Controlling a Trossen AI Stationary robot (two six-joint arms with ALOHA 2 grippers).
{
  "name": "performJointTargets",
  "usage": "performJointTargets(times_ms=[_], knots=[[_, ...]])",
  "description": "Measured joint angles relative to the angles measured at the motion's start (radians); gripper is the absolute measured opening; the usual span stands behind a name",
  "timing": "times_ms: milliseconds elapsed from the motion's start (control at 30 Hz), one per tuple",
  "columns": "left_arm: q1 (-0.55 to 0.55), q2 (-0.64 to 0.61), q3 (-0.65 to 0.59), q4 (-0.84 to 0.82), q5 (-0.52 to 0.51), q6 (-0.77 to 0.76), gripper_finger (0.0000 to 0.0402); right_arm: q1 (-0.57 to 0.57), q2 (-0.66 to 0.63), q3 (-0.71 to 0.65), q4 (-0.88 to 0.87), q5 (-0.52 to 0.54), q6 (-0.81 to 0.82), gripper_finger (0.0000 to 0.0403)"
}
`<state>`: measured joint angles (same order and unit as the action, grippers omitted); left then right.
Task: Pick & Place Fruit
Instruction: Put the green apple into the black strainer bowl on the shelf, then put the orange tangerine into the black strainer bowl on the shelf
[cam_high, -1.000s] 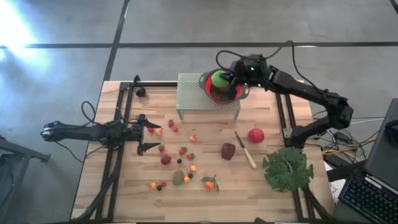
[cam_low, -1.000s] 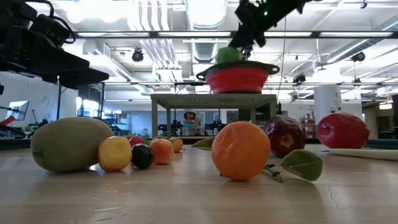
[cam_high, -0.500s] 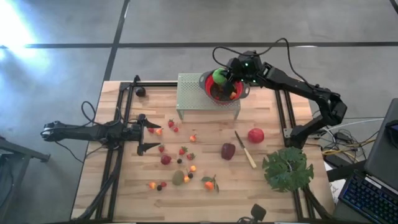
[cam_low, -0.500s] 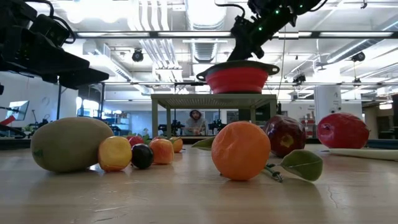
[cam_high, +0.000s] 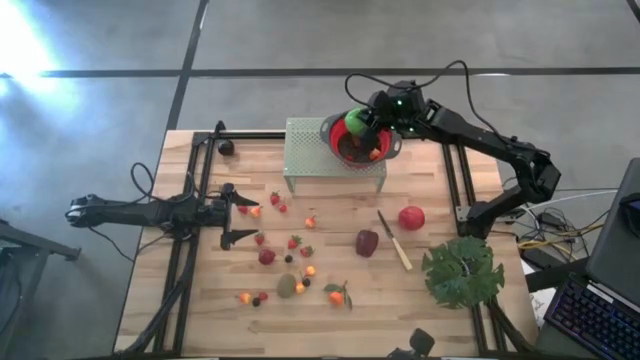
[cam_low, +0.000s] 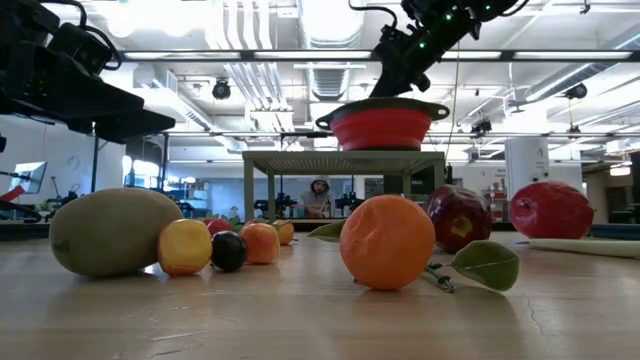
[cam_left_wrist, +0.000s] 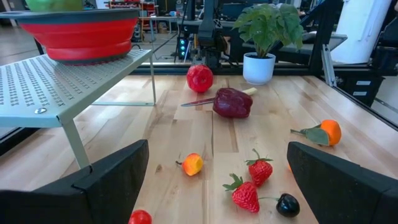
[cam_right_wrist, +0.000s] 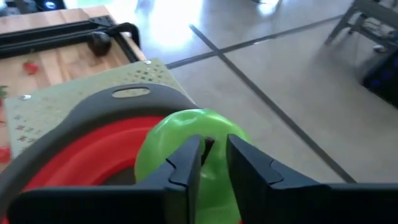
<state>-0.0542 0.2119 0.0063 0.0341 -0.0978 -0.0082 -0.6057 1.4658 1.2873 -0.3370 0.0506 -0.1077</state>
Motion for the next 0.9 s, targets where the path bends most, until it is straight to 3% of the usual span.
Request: performJointTargets(times_ms=[433, 667, 900], knots=[[0.000, 0.000, 0.000, 0.000, 0.000, 0.000, 0.0388, -0.004, -0.051, -0.002, -0.006, 0.032, -0.017, 0.0161], [0.000, 0.000, 0.000, 0.000, 0.000, 0.000, 0.0388, 0.001, -0.101, -0.002, -0.011, 0.026, -0.002, 0.0185], [0.000, 0.000, 0.000, 0.000, 0.000, 0.000, 0.0388, 0.062, -0.172, -0.002, -0.064, -0.138, 0.035, 0.0169]])
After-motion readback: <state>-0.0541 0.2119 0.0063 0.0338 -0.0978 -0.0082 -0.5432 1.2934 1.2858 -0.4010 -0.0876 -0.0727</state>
